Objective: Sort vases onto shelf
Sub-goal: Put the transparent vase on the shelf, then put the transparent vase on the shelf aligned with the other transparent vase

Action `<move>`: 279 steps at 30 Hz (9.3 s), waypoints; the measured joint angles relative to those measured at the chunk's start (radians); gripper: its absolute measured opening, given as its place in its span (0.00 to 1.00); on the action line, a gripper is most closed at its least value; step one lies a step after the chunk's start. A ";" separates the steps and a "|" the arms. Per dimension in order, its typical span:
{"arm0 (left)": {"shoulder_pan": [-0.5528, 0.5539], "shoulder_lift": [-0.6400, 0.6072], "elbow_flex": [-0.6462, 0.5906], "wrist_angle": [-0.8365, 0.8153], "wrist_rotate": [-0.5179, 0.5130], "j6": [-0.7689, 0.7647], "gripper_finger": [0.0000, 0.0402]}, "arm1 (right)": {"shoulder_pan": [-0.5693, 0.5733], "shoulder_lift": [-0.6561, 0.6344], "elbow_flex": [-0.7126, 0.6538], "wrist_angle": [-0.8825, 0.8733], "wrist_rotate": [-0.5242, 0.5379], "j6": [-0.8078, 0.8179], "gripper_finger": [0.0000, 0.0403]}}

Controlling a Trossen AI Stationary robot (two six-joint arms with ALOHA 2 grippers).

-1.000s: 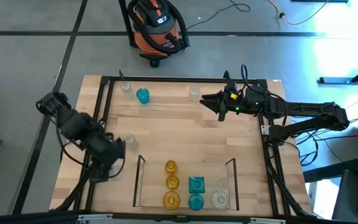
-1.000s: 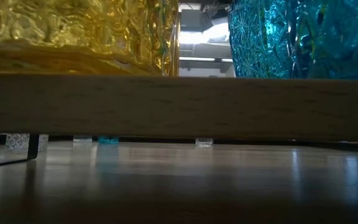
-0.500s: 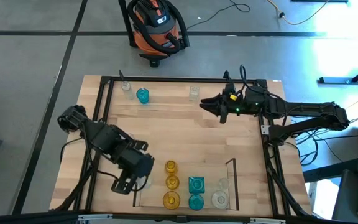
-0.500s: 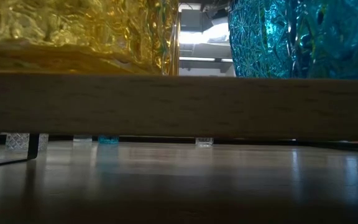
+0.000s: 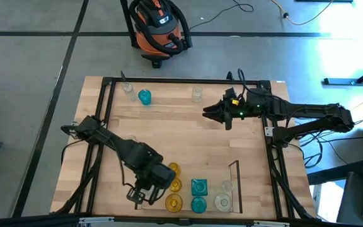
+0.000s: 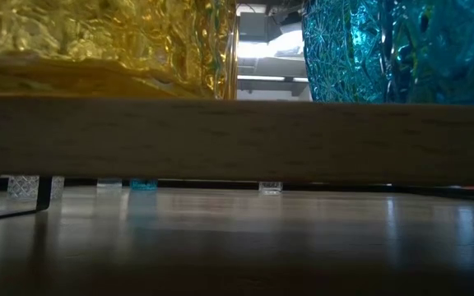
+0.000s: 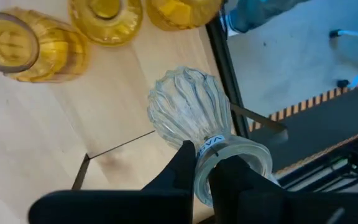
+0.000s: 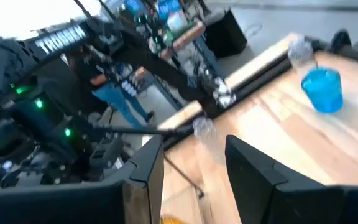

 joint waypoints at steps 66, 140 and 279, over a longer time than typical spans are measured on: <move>-0.062 0.209 -0.005 0.149 0.079 -0.415 0.11 | 0.000 0.000 0.000 -0.204 -0.110 -0.087 0.34; 0.378 -0.624 -0.722 0.047 -0.265 -0.742 0.27 | 0.000 -0.001 0.000 -0.159 -0.170 -0.088 0.34; 0.048 -0.178 -0.498 0.432 0.027 -0.700 0.13 | 0.000 0.000 0.000 -0.176 -0.136 -0.165 0.34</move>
